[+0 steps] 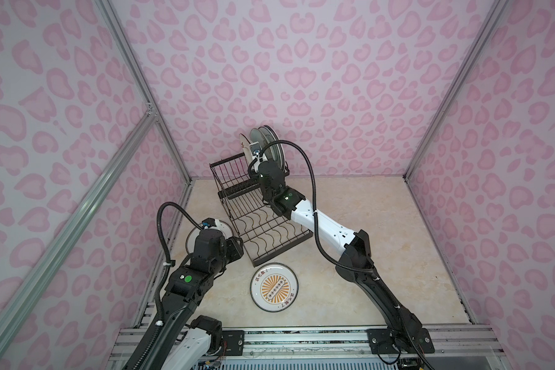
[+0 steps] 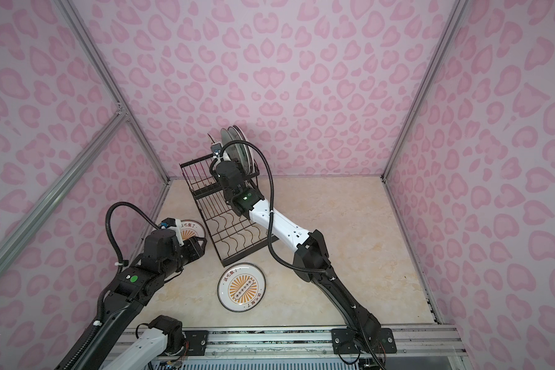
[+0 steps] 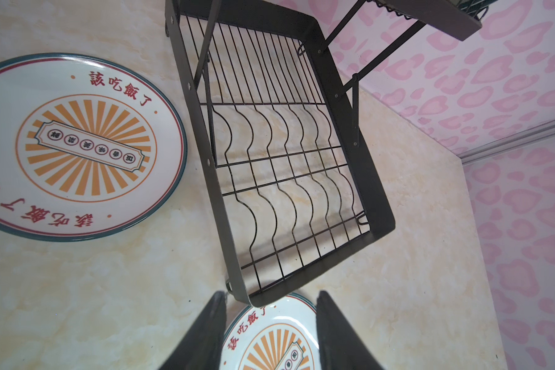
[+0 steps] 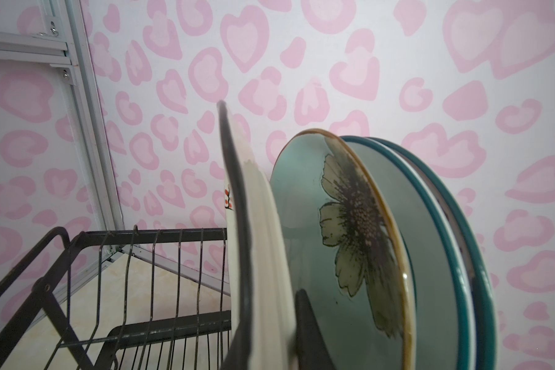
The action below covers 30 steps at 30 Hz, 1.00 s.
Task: Load plates into a dish rack
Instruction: Place the plate on the dish rack.
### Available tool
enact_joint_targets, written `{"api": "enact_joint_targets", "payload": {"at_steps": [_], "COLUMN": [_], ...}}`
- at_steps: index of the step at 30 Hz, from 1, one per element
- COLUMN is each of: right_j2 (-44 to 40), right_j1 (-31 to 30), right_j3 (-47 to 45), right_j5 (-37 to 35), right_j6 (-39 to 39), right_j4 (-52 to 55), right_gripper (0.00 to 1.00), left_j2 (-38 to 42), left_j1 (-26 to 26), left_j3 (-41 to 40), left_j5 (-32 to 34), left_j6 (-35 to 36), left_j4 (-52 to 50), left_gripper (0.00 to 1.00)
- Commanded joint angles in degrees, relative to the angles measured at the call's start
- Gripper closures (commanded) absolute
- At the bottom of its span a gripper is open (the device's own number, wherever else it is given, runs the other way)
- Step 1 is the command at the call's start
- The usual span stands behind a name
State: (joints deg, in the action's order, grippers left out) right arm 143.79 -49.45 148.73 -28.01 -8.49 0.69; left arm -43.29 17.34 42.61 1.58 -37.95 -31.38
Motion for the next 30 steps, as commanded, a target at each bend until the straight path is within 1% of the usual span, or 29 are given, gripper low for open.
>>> {"api": "enact_joint_targets", "payload": {"at_steps": [1, 16, 18, 20, 30], "right_j2": [0.66, 1.08, 1.13, 1.06, 1.29], "right_j1": [-0.11, -0.10, -0.10, -0.12, -0.07], "right_j3": [0.62, 0.66, 0.61, 0.61, 0.66], "right_j5": [-1.47, -2.48, -2.49, -2.40, -1.84], "right_j6": [0.84, 1.89, 1.90, 1.92, 2.23], "right_j4": [-5.48, -4.12, -4.12, -4.12, -4.38], "right_gripper": [1.00, 1.00, 0.93, 0.89, 0.84], "left_j2": [-0.13, -0.13, -0.13, -0.05, -0.13], "left_j1": [-0.02, -0.03, -0.03, -0.02, 0.02], "left_j3": [0.45, 0.60, 0.63, 0.69, 0.90], "left_j5": [0.45, 0.19, 0.25, 0.26, 0.23], "left_j6": [0.52, 0.78, 0.78, 0.86, 1.04], "left_j4": [-0.15, -0.09, -0.17, -0.16, -0.26], "left_gripper": [0.52, 0.52, 0.52, 0.52, 0.52]}}
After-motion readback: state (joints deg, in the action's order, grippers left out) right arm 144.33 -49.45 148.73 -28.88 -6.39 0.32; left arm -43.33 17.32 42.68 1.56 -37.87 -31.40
